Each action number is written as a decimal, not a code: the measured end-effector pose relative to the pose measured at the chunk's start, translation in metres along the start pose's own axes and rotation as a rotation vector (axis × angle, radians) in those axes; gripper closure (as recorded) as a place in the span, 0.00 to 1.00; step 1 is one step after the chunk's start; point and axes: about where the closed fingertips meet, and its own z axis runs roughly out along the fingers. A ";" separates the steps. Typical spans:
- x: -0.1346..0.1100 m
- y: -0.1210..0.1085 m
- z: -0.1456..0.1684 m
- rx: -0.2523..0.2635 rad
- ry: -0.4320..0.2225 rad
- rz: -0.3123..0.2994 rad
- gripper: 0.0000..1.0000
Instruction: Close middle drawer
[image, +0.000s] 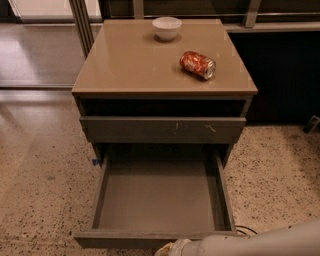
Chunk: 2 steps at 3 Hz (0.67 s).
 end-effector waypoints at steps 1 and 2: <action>0.000 -0.023 -0.006 0.058 -0.007 0.012 1.00; 0.000 -0.023 -0.006 0.058 -0.007 0.013 1.00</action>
Offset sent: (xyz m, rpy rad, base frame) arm 0.0186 -0.0105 0.0029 -0.0097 -0.0330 -0.0415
